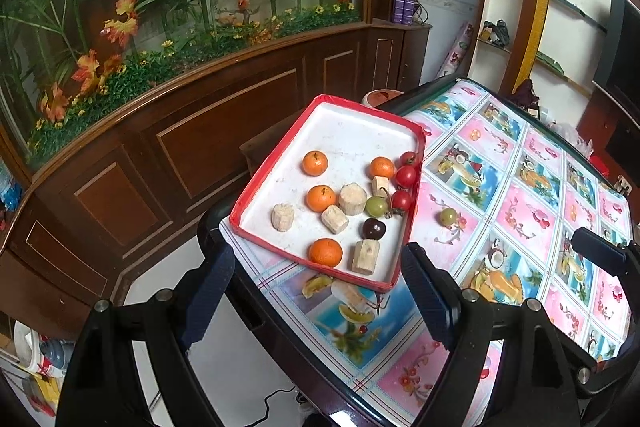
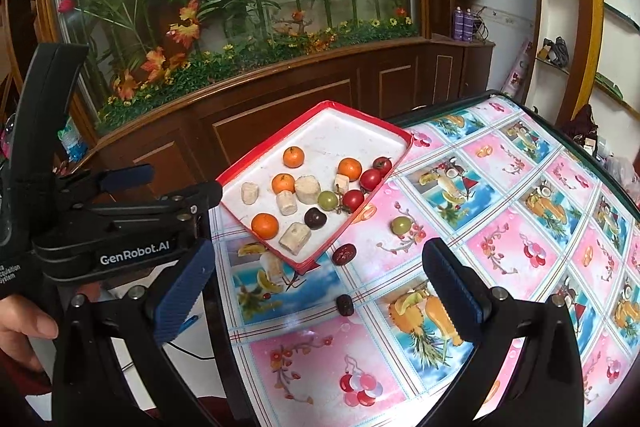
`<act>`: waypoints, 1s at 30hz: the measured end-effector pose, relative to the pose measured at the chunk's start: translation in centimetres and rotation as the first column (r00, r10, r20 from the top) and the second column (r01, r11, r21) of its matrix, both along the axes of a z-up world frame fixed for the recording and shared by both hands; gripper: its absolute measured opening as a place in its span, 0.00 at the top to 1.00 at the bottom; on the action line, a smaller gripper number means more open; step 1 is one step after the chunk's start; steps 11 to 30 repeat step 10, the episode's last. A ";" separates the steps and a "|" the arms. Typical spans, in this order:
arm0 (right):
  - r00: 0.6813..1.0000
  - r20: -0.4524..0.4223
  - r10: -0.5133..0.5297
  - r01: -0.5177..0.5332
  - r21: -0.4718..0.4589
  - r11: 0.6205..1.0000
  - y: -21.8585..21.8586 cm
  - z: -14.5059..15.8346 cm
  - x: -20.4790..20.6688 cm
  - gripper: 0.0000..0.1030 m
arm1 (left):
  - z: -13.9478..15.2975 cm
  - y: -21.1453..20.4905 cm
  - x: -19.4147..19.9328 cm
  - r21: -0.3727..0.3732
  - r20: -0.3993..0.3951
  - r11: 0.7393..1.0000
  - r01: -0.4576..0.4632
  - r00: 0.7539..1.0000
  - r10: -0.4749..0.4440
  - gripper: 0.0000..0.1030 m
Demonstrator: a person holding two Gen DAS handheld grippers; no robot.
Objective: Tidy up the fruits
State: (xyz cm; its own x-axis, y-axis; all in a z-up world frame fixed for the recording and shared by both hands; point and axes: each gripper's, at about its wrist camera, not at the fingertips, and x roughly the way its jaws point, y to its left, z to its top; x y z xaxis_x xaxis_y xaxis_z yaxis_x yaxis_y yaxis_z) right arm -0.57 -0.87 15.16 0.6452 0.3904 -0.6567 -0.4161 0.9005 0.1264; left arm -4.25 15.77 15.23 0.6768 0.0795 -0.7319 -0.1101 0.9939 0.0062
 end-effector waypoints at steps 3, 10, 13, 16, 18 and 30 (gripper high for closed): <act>1.000 0.000 0.002 -0.002 -0.004 1.000 0.0 0.0 -0.1 0.00 | 0.0 -0.1 -0.3 0.002 -0.001 1.000 -0.004 1.000 0.004 0.17; 1.000 0.000 0.000 0.000 0.000 1.000 0.0 0.0 -0.2 0.00 | 0.0 -0.2 -0.7 0.008 0.004 1.000 -0.011 1.000 0.011 0.17; 1.000 0.000 0.000 0.000 0.000 1.000 0.0 0.0 -0.2 0.00 | 0.0 -0.2 -0.7 0.008 0.004 1.000 -0.011 1.000 0.011 0.17; 1.000 0.000 0.000 0.000 0.000 1.000 0.0 0.0 -0.2 0.00 | 0.0 -0.2 -0.7 0.008 0.004 1.000 -0.011 1.000 0.011 0.17; 1.000 0.000 0.000 0.000 0.000 1.000 0.0 0.0 -0.2 0.00 | 0.0 -0.2 -0.7 0.008 0.004 1.000 -0.011 1.000 0.011 0.17; 1.000 0.000 0.000 0.000 0.000 1.000 0.0 0.0 -0.2 0.00 | 0.0 -0.2 -0.7 0.008 0.004 1.000 -0.011 1.000 0.011 0.17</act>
